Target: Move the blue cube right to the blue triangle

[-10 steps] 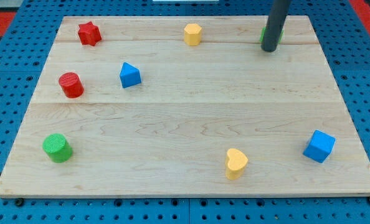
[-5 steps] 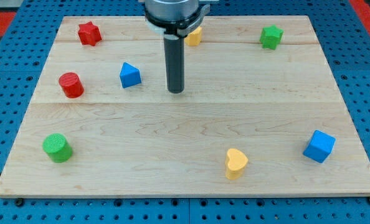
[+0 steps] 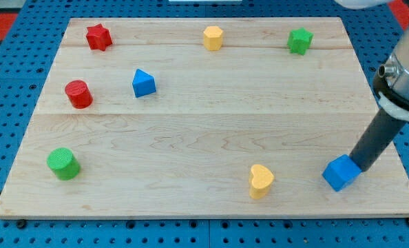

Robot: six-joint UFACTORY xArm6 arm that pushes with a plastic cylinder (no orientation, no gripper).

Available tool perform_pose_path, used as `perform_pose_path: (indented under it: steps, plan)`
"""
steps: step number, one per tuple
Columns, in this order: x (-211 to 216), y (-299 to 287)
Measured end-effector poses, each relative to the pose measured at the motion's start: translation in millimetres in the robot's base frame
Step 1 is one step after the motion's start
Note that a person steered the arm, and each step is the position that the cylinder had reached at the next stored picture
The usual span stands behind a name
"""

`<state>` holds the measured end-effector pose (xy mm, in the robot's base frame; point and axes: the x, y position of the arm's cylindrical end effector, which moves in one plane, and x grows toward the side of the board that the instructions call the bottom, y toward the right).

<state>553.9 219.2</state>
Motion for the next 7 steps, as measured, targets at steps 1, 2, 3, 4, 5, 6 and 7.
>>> perform_pose_path:
  steps: [1, 2, 3, 4, 5, 6, 7]
  plan:
    - [20.1, 46.6]
    - [46.6, 33.1]
    - [9.5, -12.5]
    - [-17.0, -65.1]
    - [-26.1, 4.9]
    - [8.7, 36.0]
    - [35.8, -16.9]
